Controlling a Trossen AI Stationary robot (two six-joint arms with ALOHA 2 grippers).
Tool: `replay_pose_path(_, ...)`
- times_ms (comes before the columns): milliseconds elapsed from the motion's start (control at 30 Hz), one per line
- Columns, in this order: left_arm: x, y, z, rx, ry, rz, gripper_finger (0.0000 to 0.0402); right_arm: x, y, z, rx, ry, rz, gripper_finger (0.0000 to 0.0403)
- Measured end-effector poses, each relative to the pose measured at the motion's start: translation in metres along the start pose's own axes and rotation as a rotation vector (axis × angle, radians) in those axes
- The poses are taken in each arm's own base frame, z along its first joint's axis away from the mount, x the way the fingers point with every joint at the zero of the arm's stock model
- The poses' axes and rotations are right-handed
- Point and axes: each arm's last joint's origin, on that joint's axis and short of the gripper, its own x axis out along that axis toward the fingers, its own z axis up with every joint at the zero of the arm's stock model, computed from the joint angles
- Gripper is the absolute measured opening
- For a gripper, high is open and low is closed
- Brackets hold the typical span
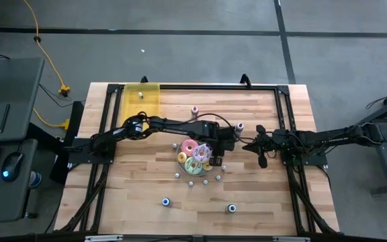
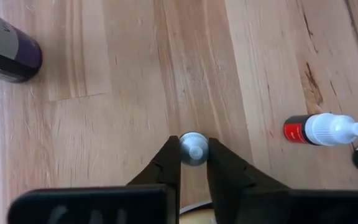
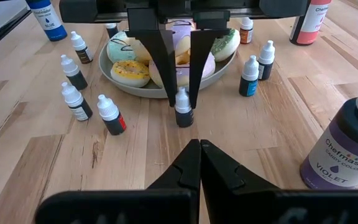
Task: Pick & Place food coloring
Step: Put the small black food coloring bottle into the yellow bin
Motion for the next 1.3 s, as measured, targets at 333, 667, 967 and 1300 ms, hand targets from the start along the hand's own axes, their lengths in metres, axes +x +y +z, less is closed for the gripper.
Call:
replay_pose_path(333, -0.050, -0.001, 0.013, 0.006, -0.067, 0.033, 0.0039, 0.000, 0.000, 0.000, 0.000, 0.000, 0.000, 0.0000)
replay_pose_path(667, -0.137, -0.006, 0.011, -0.122, -0.043, 0.168, 0.0039, 0.000, 0.000, 0.000, 0.000, 0.000, 0.000, 0.0000)
replay_pose_path(967, -0.198, -0.008, -0.011, -0.259, 0.059, 0.194, 0.0039, 0.000, 0.000, 0.000, 0.000, 0.001, 0.000, 0.0000)
replay_pose_path(1300, -0.227, -0.006, -0.084, -0.424, 0.048, 0.205, 0.0039, 0.000, 0.000, 0.000, 0.000, 0.000, 0.000, 0.0000)
